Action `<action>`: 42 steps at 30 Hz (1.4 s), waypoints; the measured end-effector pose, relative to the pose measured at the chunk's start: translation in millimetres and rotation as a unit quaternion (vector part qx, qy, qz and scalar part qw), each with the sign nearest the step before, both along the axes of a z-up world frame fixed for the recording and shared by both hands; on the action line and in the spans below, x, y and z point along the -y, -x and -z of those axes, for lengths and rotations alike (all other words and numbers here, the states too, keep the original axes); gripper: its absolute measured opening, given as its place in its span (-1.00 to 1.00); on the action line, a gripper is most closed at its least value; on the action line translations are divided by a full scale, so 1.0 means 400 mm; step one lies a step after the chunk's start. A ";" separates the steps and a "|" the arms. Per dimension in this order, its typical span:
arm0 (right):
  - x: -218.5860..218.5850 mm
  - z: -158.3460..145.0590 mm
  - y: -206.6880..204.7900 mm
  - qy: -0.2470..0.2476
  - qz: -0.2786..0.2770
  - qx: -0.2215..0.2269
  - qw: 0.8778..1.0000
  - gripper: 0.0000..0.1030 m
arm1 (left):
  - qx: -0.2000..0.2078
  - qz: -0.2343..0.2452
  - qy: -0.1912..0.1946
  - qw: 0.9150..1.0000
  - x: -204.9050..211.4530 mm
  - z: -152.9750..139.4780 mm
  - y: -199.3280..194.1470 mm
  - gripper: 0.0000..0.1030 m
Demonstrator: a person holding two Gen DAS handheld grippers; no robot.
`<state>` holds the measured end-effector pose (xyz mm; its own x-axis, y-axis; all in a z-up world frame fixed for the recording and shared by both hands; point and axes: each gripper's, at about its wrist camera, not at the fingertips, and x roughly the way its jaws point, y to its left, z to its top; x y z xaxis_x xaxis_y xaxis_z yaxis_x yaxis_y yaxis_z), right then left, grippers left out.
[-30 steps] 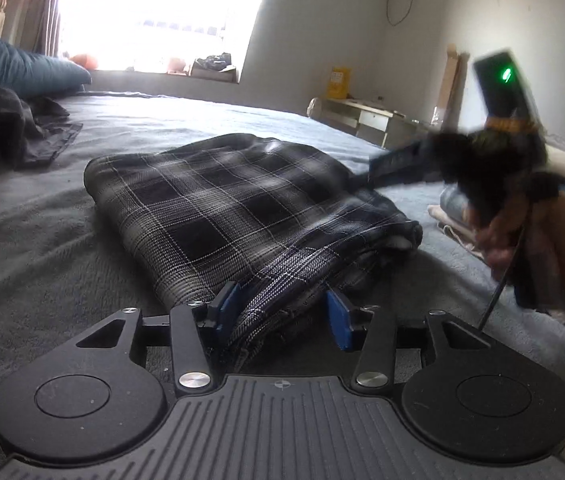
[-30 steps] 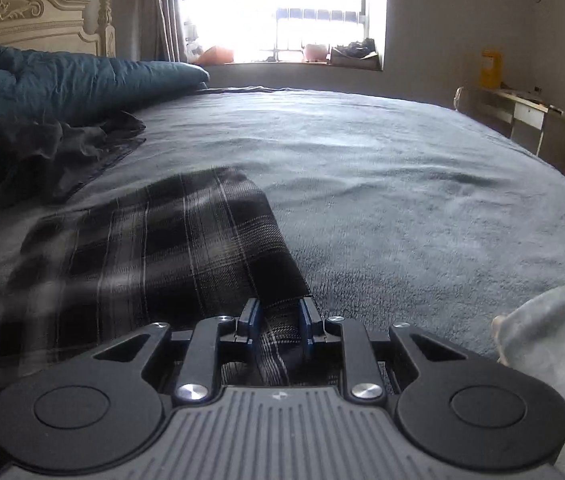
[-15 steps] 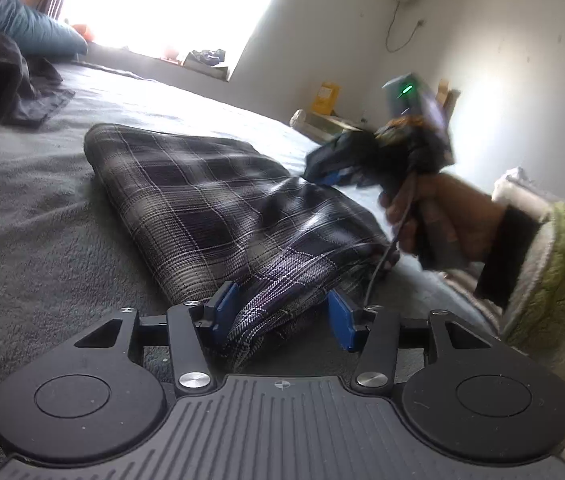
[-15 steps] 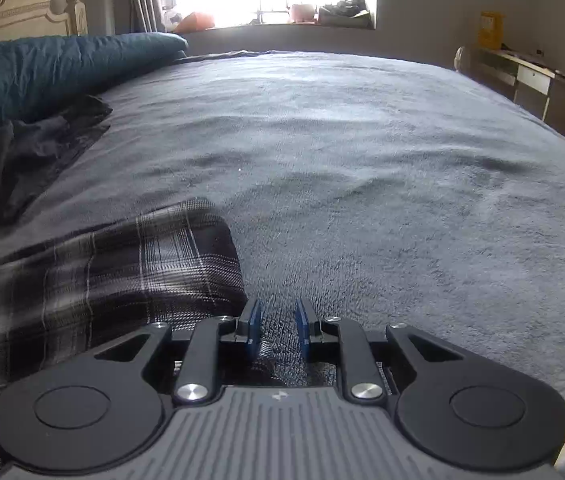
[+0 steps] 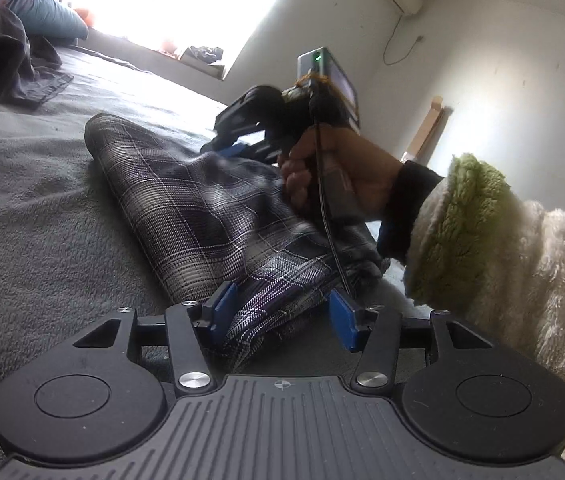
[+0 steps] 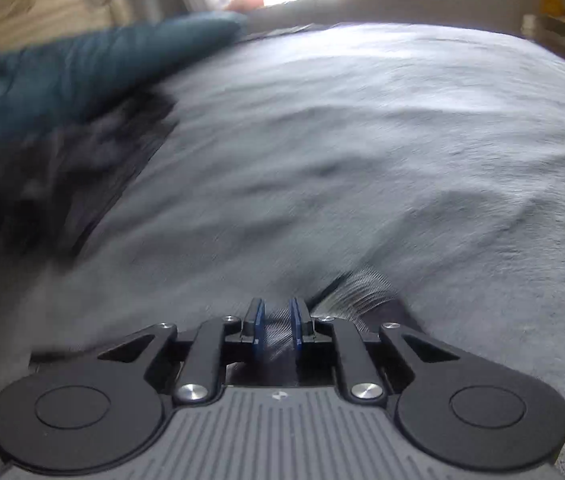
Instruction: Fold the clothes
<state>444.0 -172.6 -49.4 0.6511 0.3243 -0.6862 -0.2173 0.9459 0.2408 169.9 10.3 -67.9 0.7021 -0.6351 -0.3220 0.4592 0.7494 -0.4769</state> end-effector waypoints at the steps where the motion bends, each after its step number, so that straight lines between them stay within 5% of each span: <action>1: 0.005 -0.011 0.006 -0.008 0.005 0.005 1.000 -0.62 | -0.001 0.000 0.002 1.000 -0.001 0.000 0.001 -0.01; 4: -0.030 -0.063 0.067 -0.039 -0.100 0.013 0.994 -0.62 | -0.001 0.001 0.004 1.000 -0.004 0.000 0.003 -0.01; 8: -0.144 -0.069 0.117 -0.031 -0.266 -0.015 0.963 -0.60 | -0.001 0.000 0.003 1.000 -0.004 0.000 0.006 -0.01; 11: -0.220 0.003 0.067 0.006 -0.259 -0.041 0.965 -0.63 | -0.001 -0.001 0.000 1.000 -0.004 -0.001 0.004 -0.01; 13: -0.237 0.016 0.036 0.045 -0.200 0.004 0.979 -0.59 | -0.002 0.000 0.004 1.000 -0.007 0.000 0.000 -0.01; 16: -0.199 -0.001 0.016 -0.010 -0.181 -0.002 0.984 -0.54 | -0.004 0.001 0.009 1.000 -0.011 0.000 -0.001 -0.01; 21: -0.177 -0.047 0.101 -0.042 -0.321 -0.003 0.946 -0.50 | -0.001 0.001 0.002 1.000 -0.008 -0.001 0.001 0.00; 24: -0.165 -0.024 0.094 0.028 -0.266 0.012 0.964 -0.50 | -0.002 0.001 0.003 1.000 -0.011 -0.001 -0.004 0.00; 27: -0.028 -0.051 0.061 -0.030 -0.141 0.035 0.989 -0.48 | -0.002 0.002 0.007 1.000 -0.013 -0.001 0.001 0.00; 31: 0.119 -0.056 0.046 -0.073 -0.117 -0.011 0.990 -0.33 | -0.002 0.004 0.008 1.000 -0.012 -0.001 0.001 0.02; 33: 0.158 -0.032 0.032 -0.019 -0.069 -0.030 0.997 -0.35 | -0.002 0.005 0.007 1.000 -0.012 -0.001 0.001 0.03; 35: 0.188 -0.029 0.042 0.060 0.010 0.007 0.998 -0.31 | -0.002 0.005 0.008 1.000 -0.015 -0.001 -0.005 0.03; 38: 0.272 -0.073 0.100 0.029 0.072 0.038 0.996 -0.30 | -0.004 0.008 0.019 1.000 -0.023 0.000 -0.010 0.04; 42: 0.289 -0.144 0.261 -0.041 -0.011 0.044 0.998 -0.30 | 0.001 0.008 0.017 1.000 -0.024 -0.002 -0.010 0.05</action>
